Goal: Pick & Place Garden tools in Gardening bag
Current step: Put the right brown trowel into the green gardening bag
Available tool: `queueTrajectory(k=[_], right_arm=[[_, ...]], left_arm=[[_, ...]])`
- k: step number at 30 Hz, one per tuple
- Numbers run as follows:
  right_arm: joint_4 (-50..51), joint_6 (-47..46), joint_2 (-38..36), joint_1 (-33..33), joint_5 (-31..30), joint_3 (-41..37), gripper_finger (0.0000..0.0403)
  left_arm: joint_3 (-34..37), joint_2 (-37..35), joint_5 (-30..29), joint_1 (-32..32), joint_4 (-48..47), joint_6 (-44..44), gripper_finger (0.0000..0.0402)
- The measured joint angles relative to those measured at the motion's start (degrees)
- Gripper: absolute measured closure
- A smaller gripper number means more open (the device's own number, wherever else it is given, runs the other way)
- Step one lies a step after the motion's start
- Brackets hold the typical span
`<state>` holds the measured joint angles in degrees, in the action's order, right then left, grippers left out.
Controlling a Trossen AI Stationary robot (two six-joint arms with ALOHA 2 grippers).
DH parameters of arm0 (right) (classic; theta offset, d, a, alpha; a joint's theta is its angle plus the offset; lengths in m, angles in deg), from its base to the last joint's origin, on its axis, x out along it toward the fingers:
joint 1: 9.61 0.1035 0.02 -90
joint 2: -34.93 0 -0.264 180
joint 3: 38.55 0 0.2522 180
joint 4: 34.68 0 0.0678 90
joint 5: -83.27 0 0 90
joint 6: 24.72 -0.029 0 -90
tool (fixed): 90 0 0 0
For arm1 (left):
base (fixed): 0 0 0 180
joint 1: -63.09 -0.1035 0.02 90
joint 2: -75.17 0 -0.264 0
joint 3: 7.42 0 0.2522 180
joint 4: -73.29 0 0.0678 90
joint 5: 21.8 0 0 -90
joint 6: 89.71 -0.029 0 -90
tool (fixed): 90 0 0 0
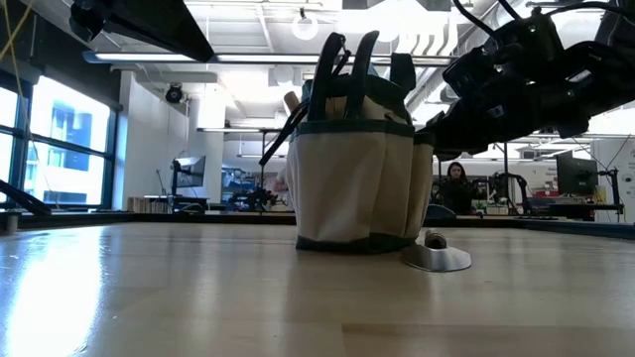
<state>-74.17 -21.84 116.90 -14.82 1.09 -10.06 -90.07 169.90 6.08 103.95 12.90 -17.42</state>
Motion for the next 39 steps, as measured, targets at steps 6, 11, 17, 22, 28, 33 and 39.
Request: queueTrajectory(k=[6,11,17,22,28,33,39], right_arm=[[-0.02,-0.23,0.0,0.0,-0.06,-0.02,0.0353],[-0.02,-0.71,0.0,0.0,-0.23,-0.02,0.0329],[0.0,-1.65,0.0,0.0,-0.13,-0.04,0.0312],[-0.01,-1.78,0.02,-0.03,2.64,-0.04,0.0311],[0.0,-1.8,0.02,0.0,3.11,-0.07,0.0295],[-0.04,-1.78,0.02,0.02,3.11,-0.06,0.0279],[-1.04,-1.63,0.02,0.02,3.11,-0.09,0.0271]], left_arm=[[0.0,0.0,0.04,0.0,0.0,0.0,0.0402],[0.0,0.0,0.04,0.0,-0.05,0.0,0.0402],[0.0,0.0,0.06,0.0,-0.13,0.0,0.0402],[0.0,0.0,0.08,0.0,-0.09,0.0,0.0402],[0.0,0.0,0.1,0.0,-0.03,0.0,0.0402],[0.0,0.0,0.12,0.0,-0.03,0.0,0.0402],[0.0,0.0,0.12,0.0,-0.03,0.0,0.0402]])
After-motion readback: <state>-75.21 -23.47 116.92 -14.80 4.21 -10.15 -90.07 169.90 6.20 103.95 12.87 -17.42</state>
